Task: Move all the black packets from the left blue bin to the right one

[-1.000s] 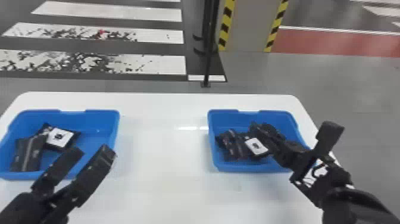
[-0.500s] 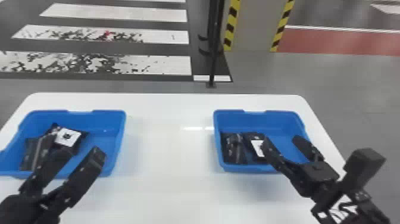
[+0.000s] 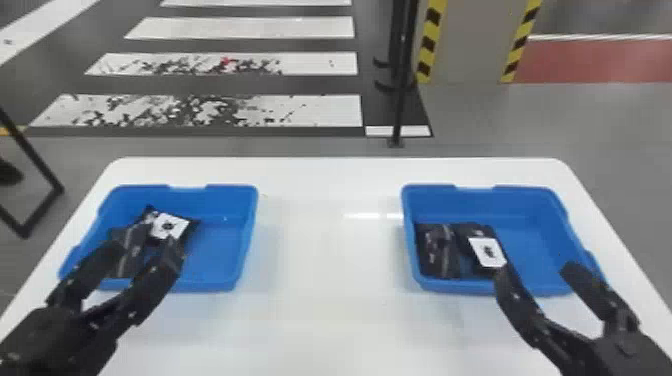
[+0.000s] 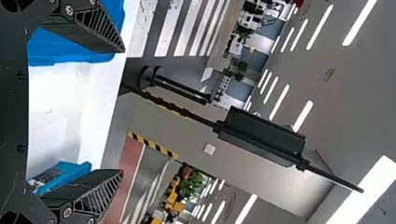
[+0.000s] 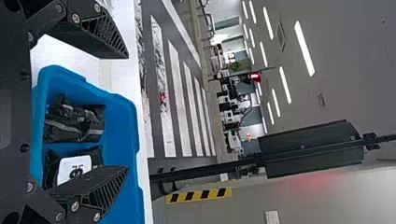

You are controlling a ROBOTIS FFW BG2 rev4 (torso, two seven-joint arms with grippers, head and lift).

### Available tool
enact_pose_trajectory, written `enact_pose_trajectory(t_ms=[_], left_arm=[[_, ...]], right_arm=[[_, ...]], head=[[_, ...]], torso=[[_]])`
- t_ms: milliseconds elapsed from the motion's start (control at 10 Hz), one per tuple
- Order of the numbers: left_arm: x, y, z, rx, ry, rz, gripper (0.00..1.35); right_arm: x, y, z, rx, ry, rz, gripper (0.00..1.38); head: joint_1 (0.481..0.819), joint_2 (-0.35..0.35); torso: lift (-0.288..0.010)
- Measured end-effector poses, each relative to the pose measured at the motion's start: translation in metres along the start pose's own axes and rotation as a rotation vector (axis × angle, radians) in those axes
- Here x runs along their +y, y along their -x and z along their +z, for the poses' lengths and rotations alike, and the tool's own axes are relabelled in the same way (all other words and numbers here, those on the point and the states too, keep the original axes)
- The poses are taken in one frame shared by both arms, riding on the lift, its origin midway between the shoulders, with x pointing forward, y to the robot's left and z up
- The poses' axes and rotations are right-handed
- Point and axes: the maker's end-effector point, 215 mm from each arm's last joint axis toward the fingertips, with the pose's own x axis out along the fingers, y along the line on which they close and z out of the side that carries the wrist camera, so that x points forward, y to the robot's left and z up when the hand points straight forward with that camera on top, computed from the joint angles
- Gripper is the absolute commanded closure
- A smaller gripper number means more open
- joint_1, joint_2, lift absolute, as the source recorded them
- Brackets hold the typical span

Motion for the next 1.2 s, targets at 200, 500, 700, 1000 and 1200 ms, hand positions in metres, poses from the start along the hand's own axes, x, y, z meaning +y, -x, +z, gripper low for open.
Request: enact_pose_trajectory(t_ms=[200, 500, 700, 1000, 1200], left_arm=[[0.037, 0.001, 0.007, 0.039, -0.091, 0.085, 0.13], [0.125, -0.010, 0.005, 0.171, -0.212, 0.267, 0.13], [0.176, -0.029, -0.009, 0.267, -0.211, 0.352, 0.13], [0.228, -0.053, -0.028, 0.347, -0.165, 0.453, 0.13], [0.233, -0.097, -0.043, 0.413, -0.154, 0.420, 0.13]], right_arm=[[0.011, 0.020, 0.002, 0.017, -0.018, 0.004, 0.19], [0.019, 0.031, -0.008, 0.054, -0.061, 0.017, 0.19], [0.022, 0.030, -0.014, 0.071, -0.073, 0.028, 0.19], [0.025, 0.030, -0.023, 0.094, -0.093, 0.040, 0.19], [0.027, 0.029, -0.030, 0.110, -0.104, 0.057, 0.19]], head=[[0.695, 0.135], [0.695, 0.251], [0.695, 0.303], [0.695, 0.345], [0.695, 0.321]], torso=[[-0.140], [-0.140], [-0.140], [-0.140], [-0.140]])
